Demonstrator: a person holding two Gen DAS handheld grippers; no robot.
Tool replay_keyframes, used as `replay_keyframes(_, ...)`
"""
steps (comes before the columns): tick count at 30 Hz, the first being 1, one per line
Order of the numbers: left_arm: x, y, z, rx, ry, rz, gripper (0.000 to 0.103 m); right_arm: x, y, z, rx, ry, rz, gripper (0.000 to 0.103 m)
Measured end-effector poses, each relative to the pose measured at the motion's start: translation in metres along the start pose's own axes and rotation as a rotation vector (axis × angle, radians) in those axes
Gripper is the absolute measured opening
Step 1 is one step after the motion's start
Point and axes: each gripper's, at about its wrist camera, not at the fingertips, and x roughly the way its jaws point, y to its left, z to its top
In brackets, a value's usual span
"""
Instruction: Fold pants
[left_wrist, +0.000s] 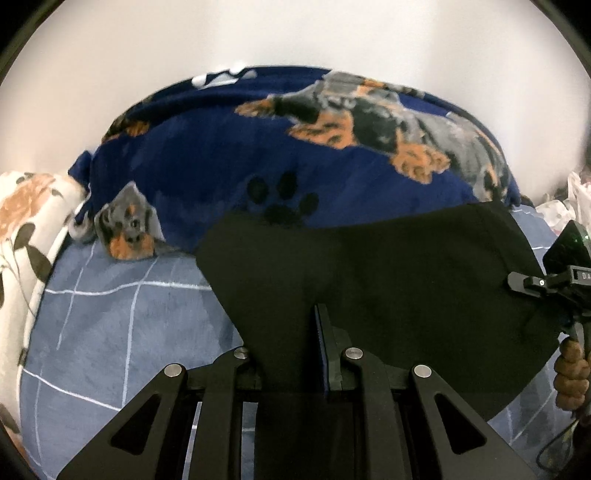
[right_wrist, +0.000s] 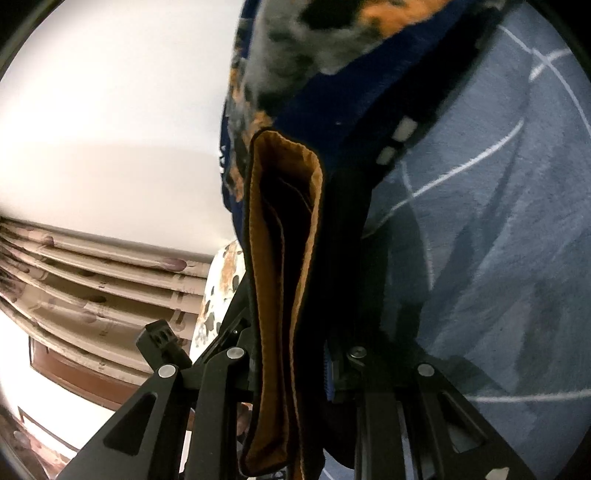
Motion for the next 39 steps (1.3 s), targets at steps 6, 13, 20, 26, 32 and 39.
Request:
replay_keyframes(6,0.012,0.008,-0.013,-0.022,0.01,0.004,0.021,0.001,-0.012,0.003,-0.019,0.003,-0.058,0.02)
replay_keyframes(13,0.023,0.023,-0.031,-0.095,0.014,0.011,0.039,0.007,-0.002,0.003,-0.141,0.011,-0.2,0.021)
replay_keyframes(20,0.025,0.03,-0.041,-0.13,-0.012,0.042,0.058,0.017,0.019,-0.004,-0.335,-0.011,-0.389,0.025)
replay_keyframes(26,0.03,0.047,-0.046,-0.228,0.005,0.032,0.077,0.019,0.024,-0.01,-0.397,-0.047,-0.438,0.028)
replay_keyframes(32,0.028,0.04,-0.048,-0.202,-0.015,0.074,0.078,0.022,0.025,-0.016,-0.42,-0.072,-0.458,0.03)
replay_keyframes(39,0.026,0.033,-0.046,-0.18,-0.029,0.111,0.078,0.027,0.035,-0.022,-0.481,-0.119,-0.545,0.039)
